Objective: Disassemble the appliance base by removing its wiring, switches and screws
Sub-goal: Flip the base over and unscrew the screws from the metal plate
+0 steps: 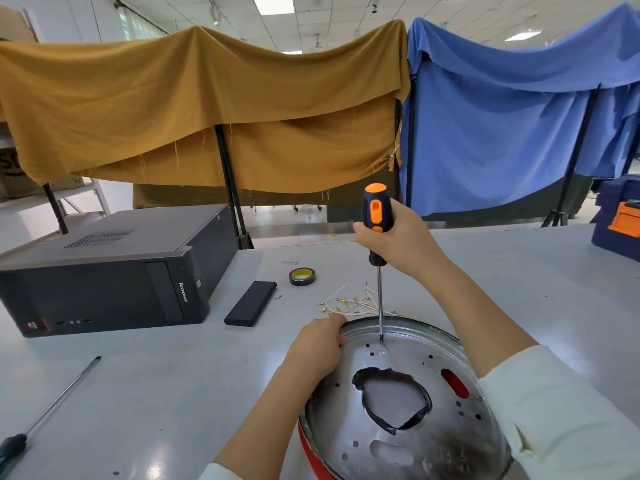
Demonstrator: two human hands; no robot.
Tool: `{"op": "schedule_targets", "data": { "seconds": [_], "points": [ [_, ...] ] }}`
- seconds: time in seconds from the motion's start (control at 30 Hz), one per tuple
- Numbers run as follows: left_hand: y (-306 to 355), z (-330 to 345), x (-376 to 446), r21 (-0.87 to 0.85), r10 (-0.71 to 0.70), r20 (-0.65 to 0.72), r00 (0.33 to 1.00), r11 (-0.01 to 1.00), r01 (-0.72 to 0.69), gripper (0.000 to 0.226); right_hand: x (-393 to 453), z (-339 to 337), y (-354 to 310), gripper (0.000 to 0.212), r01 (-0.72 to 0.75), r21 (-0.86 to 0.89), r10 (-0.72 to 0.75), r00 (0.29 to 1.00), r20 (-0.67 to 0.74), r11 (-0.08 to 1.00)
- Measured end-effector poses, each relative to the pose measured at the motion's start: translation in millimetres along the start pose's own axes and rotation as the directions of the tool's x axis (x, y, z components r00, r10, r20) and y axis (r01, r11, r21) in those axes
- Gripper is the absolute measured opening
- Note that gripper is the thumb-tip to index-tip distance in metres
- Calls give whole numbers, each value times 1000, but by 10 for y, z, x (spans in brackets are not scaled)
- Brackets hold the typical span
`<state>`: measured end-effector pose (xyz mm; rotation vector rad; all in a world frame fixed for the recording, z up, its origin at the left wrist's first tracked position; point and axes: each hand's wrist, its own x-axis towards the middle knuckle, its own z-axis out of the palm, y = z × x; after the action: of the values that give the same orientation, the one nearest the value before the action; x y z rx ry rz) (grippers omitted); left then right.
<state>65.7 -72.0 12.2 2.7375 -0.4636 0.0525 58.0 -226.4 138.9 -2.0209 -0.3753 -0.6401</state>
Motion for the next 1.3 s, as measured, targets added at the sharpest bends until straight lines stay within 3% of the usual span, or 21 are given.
{"op": "schedule_targets", "data": {
  "seconds": [0.07, 0.17, 0.23, 0.3, 0.33, 0.47, 0.6, 0.7, 0.83, 0.97, 1.03, 1.17, 1.23, 1.3],
  "points": [
    [6, -6, -12, -4, 3, -6, 1000, 1000, -3, 35, -37, 25, 7, 23, -9, -30, 7, 998, -61, 1000],
    [13, -13, -24, -11, 12, -7, 1000, 1000, -12, 33, -44, 46, -60, 23, -24, -282, -27, 984, -174, 959],
    [9, -5, -13, -18, 10, -9, 1000, 1000, -11, 33, 1, 63, -86, 27, -36, -122, 3, 966, -258, 992],
    [7, 4, -12, -20, 6, -9, 1000, 1000, -6, 34, 28, 83, -108, 26, -111, 205, 161, 955, -250, 973],
    [6, 8, -12, -19, 7, -10, 1000, 1000, -7, 34, 27, 104, -111, 24, -139, 281, 209, 949, -235, 950],
    [2, 13, -20, -27, 0, -16, 1000, 1000, 0, 33, 35, 120, -91, 22, -123, 342, 231, 927, -295, 932],
    [14, 3, -26, -10, -5, -15, 1000, 1000, 5, 32, 42, 30, -66, 24, -150, 629, 162, 986, 39, 763],
    [19, 2, -26, 0, -4, -9, 1000, 1000, 4, 31, -9, -3, -79, 21, -134, 563, 134, 990, 41, 816],
    [15, 6, -20, 2, 3, -12, 1000, 1000, -3, 31, -62, 31, -107, 29, -69, 282, 145, 955, -259, 957],
    [16, 4, -24, 15, 7, -14, 1000, 1000, -7, 32, -60, 114, -110, 29, -74, 357, 210, 909, -361, 931],
    [15, 4, -25, 23, 3, -12, 1000, 1000, -3, 32, -26, 89, -111, 25, -87, 421, 217, 937, -273, 903],
    [13, 11, -23, 19, -2, -19, 1000, 1000, 3, 30, 54, -4, -94, 20, -159, 601, 109, 987, 119, 783],
    [6, 17, -19, 21, -4, -20, 1000, 1000, 4, 29, 24, 15, -85, 22, -131, 546, 70, 989, 131, 827],
    [2, 16, -17, 20, -4, -18, 1000, 1000, 5, 29, -43, 53, -90, 24, -68, 451, 62, 998, 28, 890]
  ]
}}
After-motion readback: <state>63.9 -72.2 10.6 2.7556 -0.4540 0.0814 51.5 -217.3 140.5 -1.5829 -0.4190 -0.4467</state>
